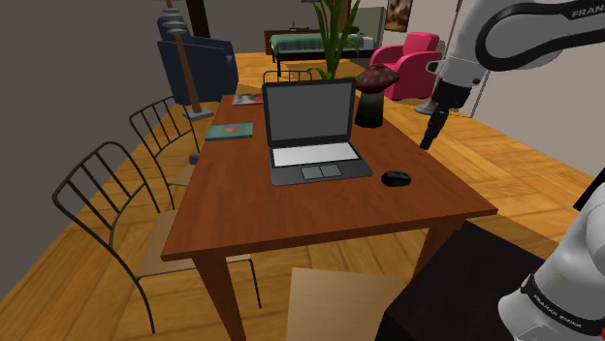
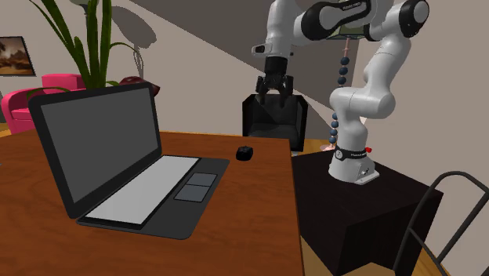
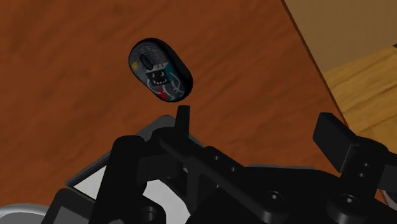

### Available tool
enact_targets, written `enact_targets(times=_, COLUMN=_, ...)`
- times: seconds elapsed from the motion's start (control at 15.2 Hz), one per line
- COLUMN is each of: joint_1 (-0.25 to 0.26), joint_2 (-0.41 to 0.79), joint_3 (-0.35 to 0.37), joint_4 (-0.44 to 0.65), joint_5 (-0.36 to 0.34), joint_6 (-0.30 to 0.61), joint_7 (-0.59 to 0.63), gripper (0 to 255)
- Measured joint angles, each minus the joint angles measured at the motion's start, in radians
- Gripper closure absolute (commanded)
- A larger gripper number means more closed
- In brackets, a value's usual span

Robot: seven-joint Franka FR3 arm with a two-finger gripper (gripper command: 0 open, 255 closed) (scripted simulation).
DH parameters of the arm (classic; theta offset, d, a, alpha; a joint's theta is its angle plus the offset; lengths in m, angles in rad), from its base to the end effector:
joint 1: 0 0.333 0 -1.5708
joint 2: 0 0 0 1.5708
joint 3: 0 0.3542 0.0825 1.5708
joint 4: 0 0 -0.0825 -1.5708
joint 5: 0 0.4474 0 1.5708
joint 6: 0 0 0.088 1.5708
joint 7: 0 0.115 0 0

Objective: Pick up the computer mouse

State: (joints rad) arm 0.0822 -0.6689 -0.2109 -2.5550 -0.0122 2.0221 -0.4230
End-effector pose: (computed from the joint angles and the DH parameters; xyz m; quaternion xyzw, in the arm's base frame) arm 0.3973 -0.0555 0.4939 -0.9823 -0.1662 -0.0754 0.0417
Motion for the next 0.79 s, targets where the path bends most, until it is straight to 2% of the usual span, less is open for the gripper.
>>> enact_targets(times=0.46, joint_1=0.062, joint_2=0.215, joint_3=-0.153, joint_4=-0.033, joint_5=-0.008, joint_6=0.235, joint_7=-0.317, gripper=0)
enact_targets(times=0.66, joint_1=0.102, joint_2=0.331, joint_3=-0.223, joint_4=-0.022, joint_5=0.023, joint_6=0.331, joint_7=-0.472, gripper=0)
enact_targets(times=0.79, joint_1=0.139, joint_2=0.427, joint_3=-0.265, joint_4=0.015, joint_5=0.071, joint_6=0.379, joint_7=-0.585, gripper=0)
